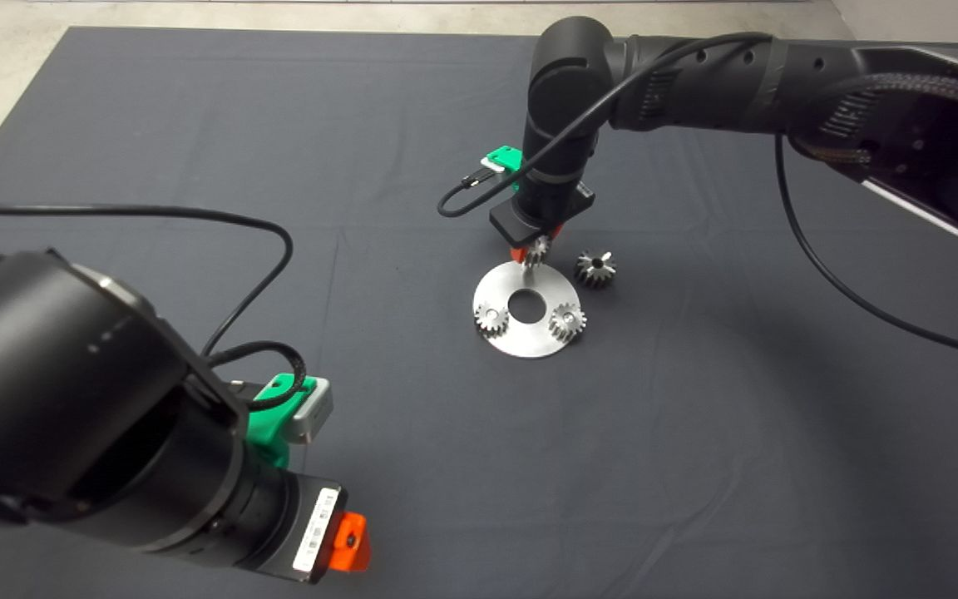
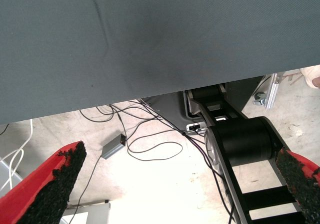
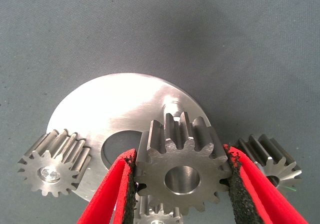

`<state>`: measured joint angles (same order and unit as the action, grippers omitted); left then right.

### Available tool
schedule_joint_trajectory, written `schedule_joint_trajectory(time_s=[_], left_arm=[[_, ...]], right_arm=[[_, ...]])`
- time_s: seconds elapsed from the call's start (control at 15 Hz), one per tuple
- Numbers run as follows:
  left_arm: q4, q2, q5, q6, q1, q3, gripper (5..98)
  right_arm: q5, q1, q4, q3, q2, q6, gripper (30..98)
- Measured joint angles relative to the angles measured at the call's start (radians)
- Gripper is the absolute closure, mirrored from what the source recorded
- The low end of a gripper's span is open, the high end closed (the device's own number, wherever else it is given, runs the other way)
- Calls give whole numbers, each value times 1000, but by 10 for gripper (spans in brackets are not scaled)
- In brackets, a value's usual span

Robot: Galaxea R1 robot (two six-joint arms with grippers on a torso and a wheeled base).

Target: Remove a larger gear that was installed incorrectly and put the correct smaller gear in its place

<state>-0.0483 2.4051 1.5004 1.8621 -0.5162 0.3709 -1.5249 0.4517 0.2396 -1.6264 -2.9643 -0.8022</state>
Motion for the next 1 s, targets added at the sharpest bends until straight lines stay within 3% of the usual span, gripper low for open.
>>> schedule_joint_trajectory(time_s=[1.0], left_arm=[[0, 2, 0, 0, 0, 0, 55]], right_arm=[[7, -17, 6, -48, 5, -16, 880]])
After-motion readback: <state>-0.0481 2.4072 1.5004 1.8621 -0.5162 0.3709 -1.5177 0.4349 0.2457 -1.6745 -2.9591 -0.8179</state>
